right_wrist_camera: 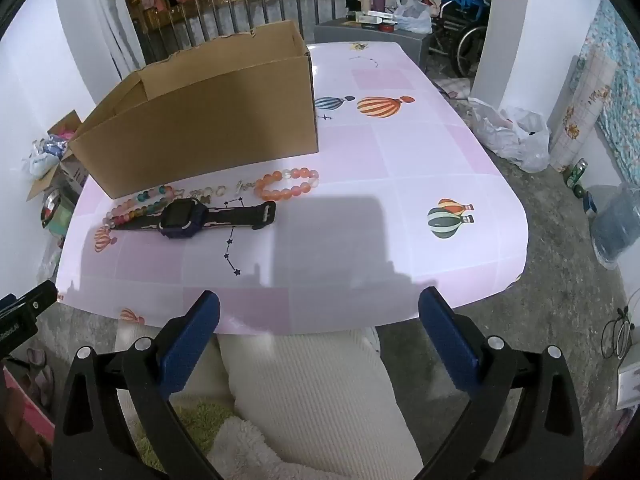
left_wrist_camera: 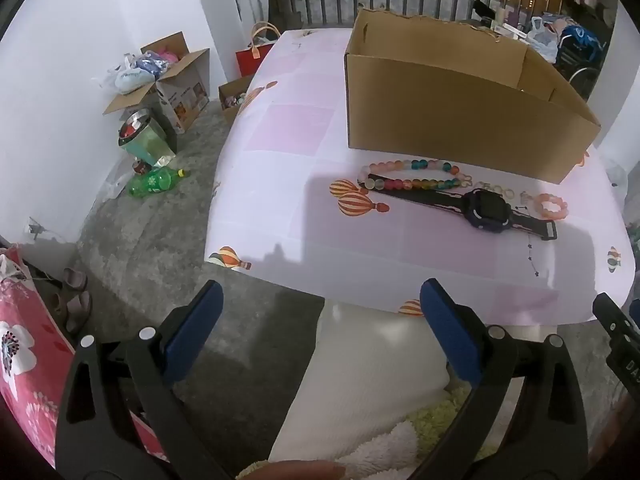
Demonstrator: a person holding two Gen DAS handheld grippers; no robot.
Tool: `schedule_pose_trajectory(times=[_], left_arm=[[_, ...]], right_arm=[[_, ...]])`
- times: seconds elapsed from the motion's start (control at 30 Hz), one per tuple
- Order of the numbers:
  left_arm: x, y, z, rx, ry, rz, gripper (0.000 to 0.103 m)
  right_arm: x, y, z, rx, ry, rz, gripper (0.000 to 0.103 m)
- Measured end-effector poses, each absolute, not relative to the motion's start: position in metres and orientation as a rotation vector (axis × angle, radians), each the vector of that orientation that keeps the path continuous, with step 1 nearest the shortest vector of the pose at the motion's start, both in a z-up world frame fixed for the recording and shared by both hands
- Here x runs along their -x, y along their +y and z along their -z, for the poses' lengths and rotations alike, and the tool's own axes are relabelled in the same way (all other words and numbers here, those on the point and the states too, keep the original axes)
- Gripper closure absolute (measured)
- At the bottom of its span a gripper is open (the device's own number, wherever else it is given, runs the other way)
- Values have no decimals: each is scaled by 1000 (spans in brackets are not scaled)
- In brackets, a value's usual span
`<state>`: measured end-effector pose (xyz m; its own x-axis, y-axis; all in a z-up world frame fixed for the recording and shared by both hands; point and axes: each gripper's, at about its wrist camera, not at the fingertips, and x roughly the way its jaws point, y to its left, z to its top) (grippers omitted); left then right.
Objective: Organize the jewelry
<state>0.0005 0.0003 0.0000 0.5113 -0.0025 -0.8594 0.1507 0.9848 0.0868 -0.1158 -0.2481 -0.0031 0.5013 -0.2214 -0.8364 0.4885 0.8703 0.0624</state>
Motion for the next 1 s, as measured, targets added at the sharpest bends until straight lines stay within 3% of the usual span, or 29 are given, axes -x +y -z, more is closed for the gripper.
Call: schedule_pose_trajectory(times=[1.0], left_arm=[[3, 0, -2, -159, 1017, 109, 7]], right_arm=[[115, -246, 2, -302, 953, 430, 6]])
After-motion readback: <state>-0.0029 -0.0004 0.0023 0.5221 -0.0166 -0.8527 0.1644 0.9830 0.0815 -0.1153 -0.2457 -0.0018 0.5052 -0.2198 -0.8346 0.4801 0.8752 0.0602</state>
